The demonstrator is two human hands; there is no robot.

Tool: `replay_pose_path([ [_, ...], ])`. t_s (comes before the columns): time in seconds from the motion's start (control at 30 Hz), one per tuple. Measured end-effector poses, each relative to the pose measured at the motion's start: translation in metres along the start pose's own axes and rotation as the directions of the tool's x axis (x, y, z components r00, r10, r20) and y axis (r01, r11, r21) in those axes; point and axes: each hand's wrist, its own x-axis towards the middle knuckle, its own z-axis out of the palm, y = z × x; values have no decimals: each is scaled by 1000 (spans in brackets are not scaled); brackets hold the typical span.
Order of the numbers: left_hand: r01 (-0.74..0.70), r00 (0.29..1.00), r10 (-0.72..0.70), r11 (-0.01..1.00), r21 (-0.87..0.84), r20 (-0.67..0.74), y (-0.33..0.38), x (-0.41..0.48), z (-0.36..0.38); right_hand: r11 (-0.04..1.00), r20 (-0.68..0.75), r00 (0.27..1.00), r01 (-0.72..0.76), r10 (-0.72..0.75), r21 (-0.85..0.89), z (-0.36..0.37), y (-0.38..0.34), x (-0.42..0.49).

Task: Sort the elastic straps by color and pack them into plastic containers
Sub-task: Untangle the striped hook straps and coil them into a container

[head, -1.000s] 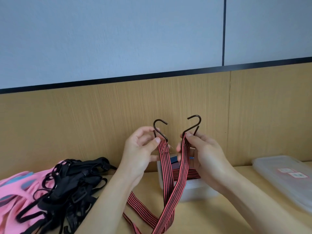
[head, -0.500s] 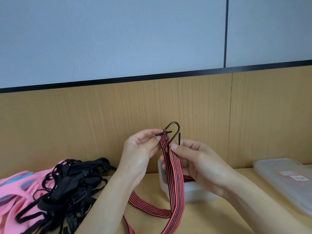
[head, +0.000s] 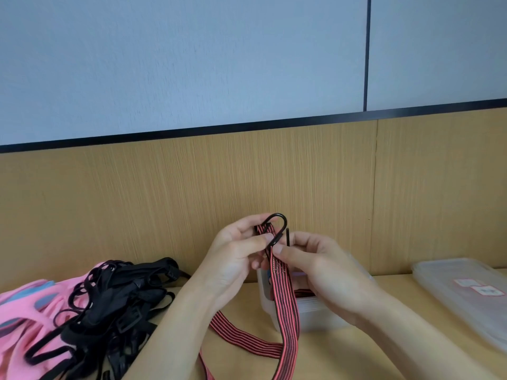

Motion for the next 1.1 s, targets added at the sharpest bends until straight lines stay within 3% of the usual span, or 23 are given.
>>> replay_pose_path([
  [0.17, 2, 998, 3, 997, -78, 68, 1, 0, -8, 998, -59, 998, 1, 3, 66, -3, 3, 2],
  [0.43, -81, 996, 73, 981, 177, 53, -3, -1, -7, 978, -146, 989, 21, 10, 208, -4, 7, 5],
  [0.6, -99, 994, 107, 928, 359, -3, -7, -1, -1, 977, -93, 996, 16, 4, 215, -4, 3, 2],
  [0.73, -77, 997, 83, 956, 282, -8, -5, 0, -2, 990, -87, 995, 62, -51, 124, -6, -2, 0],
  [0.9, -50, 998, 53, 997, 51, -44, -1, -1, -4, 991, -68, 989, 130, -128, 25, -1, -3, -2],
  [1.1, 13, 995, -11, 1000, 23, -100, 0, -2, 3, 976, -277, 937, 217, -211, -11, -4, -2, 5],
])
